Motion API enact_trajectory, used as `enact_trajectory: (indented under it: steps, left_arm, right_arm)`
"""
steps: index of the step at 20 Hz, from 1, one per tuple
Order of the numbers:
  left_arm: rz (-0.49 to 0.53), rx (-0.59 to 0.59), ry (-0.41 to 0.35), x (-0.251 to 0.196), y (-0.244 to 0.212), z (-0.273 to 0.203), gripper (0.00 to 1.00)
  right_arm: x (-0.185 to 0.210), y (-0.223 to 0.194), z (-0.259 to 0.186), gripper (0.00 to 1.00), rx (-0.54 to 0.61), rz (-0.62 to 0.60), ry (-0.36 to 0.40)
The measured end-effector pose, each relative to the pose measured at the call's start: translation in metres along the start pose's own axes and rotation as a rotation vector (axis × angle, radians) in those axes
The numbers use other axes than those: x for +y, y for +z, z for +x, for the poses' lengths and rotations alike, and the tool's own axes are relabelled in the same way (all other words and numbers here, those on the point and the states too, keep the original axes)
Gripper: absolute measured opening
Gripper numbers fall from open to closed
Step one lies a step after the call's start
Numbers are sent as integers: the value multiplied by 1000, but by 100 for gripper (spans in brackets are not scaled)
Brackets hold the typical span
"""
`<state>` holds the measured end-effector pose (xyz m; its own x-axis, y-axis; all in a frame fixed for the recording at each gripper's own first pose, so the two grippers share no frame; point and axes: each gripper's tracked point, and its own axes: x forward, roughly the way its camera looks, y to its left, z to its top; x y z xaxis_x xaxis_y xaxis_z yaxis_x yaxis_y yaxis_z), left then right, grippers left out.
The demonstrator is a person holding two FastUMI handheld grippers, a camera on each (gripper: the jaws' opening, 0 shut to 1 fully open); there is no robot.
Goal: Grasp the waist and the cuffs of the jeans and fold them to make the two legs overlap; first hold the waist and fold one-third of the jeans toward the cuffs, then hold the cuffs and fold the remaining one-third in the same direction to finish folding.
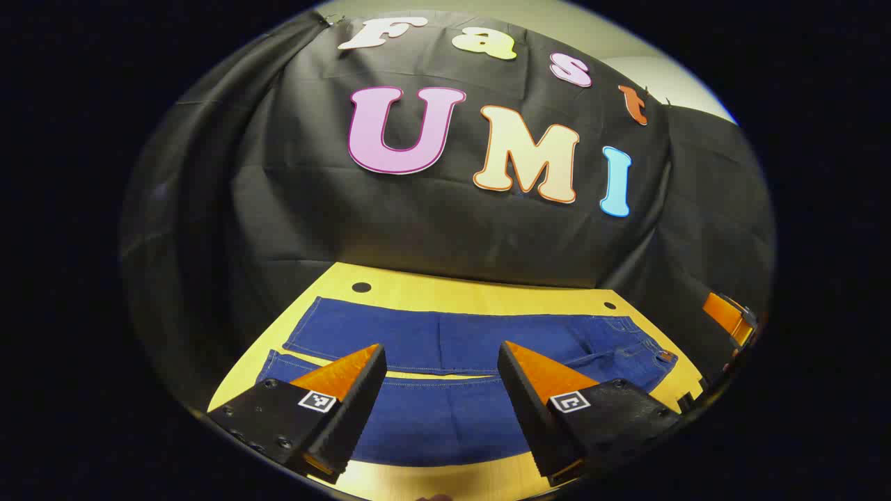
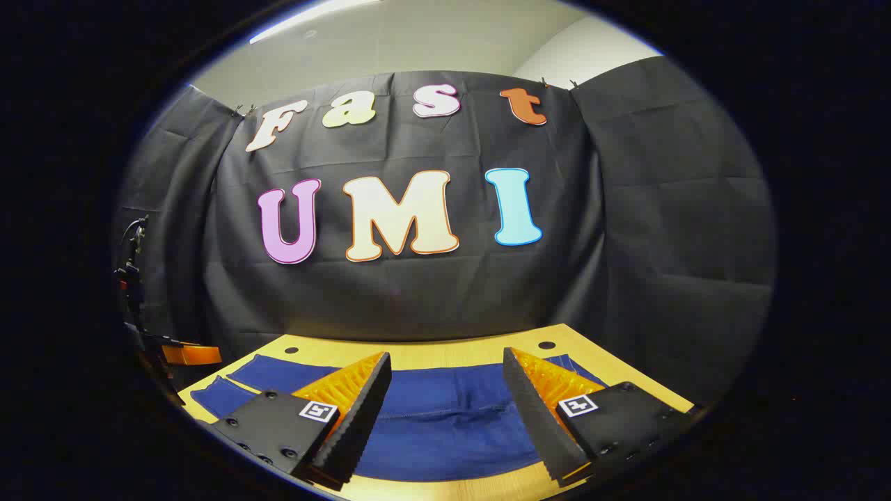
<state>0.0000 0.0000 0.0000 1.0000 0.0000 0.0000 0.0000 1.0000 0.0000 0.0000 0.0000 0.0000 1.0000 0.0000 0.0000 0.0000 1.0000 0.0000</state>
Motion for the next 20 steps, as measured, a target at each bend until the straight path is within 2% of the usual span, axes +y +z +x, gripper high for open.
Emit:
enact_trajectory:
  steps: [3,7,8,9,16,17,19,20]
  left_arm:
    - [-4,12,-17,-5,-6,2,95]
    - [14,34,-42,-4,-12,7,95]
    - [21,39,-46,-3,-12,8,95]
    - [27,43,-51,-2,-14,10,95]
    - [77,103,-121,2,-34,20,95]
    - [85,112,-129,3,-37,20,95]
    - [92,128,-151,5,-44,21,95]
    - [91,133,-162,5,-47,21,95]
  right_arm:
    - [1,-3,1,99,7,0,-4]
    - [3,-7,0,99,19,-10,-13]
    - [3,-8,0,96,22,-9,-15]
    - [3,-9,-1,100,24,-8,-18]
    - [0,-18,-2,96,55,-27,-36]
    - [0,-18,-2,100,57,-29,-39]
    - [-1,-21,-1,96,64,-29,-45]
    - [0,-22,0,99,67,-30,-47]
